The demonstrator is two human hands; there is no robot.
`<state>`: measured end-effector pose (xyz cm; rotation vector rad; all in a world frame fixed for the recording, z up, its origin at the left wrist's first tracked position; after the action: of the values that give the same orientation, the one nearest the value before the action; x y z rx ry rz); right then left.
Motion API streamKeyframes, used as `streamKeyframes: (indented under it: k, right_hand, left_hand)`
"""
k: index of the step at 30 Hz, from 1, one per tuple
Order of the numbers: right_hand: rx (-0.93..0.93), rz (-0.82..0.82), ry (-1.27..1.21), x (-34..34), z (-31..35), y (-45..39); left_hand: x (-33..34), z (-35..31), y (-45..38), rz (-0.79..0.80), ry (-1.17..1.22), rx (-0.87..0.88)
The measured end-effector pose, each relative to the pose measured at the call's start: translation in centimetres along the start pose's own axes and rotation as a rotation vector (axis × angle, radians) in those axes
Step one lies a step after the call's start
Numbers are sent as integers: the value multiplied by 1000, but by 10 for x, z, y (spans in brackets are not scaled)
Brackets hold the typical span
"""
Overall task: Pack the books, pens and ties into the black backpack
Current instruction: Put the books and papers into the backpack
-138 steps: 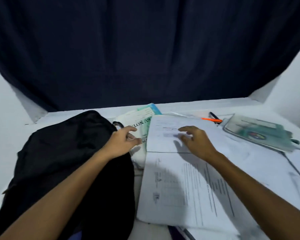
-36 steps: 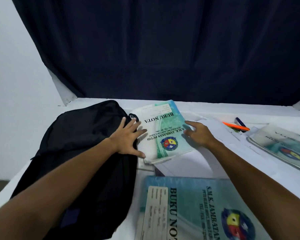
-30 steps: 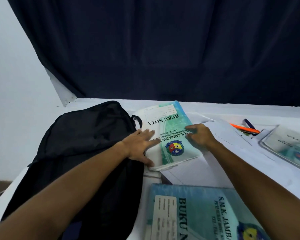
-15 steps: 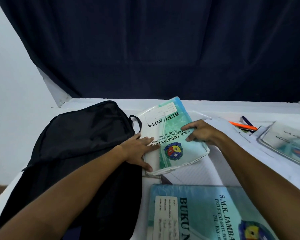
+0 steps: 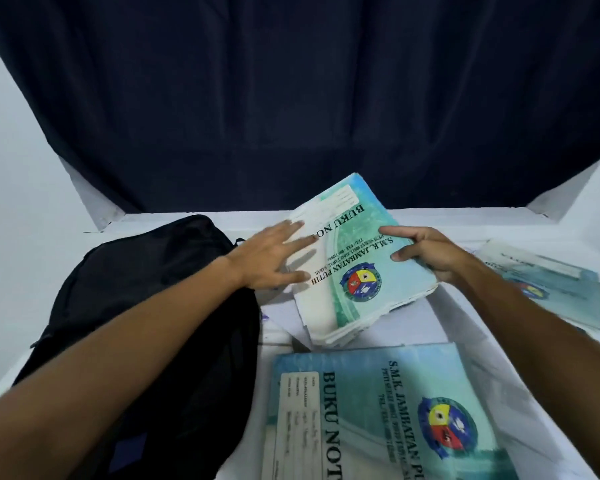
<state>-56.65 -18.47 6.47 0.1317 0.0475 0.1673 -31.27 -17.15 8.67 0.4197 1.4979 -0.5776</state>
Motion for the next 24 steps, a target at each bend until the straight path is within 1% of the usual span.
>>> streamKeyframes:
  k: [3,5,8,11,14,17,19,21,24]
  right_hand:
    - [-28,30,-59,-22,21,25]
    - [-27,77,-107,-32,27,41]
    - [17,215,-152,-36,20,69]
    - [70,339,-93,-34,-2,92]
    - [145,475,78,-24,-33,110]
    - [237,617,236,-4,-58,124]
    - [268,647,353,7,-64,128]
    - [197,666,593,17,-61,120]
    - [32,675,1055,36,-59,106]
  left_hand:
    - [-36,-18,-2,-111,-5,19]
    - [-51,-32,-2,-151,-4,37]
    - [-55,-57,6,-140,-6,123]
    - [-34,-86,20,-89,-62,228]
    - [4,-110,43,-28,-114,284]
    - [45,-129,72,51,-18,269]
    - [72,-141,91,112,2,241]
    - [93,-148,104,162,8,181]
    - [113,-152,120,242,21,81]
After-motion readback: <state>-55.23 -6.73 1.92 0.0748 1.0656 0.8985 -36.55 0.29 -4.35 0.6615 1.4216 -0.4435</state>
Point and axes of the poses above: each hand's wrist, its own y-axis away from the middle knuckle, its own x-axis out of the palm, z = x × y, the point moved 8 cm from there along -y, towards the middle knuckle, and after that the axes turned 5 degrees about -x, right-handed, at the moved point
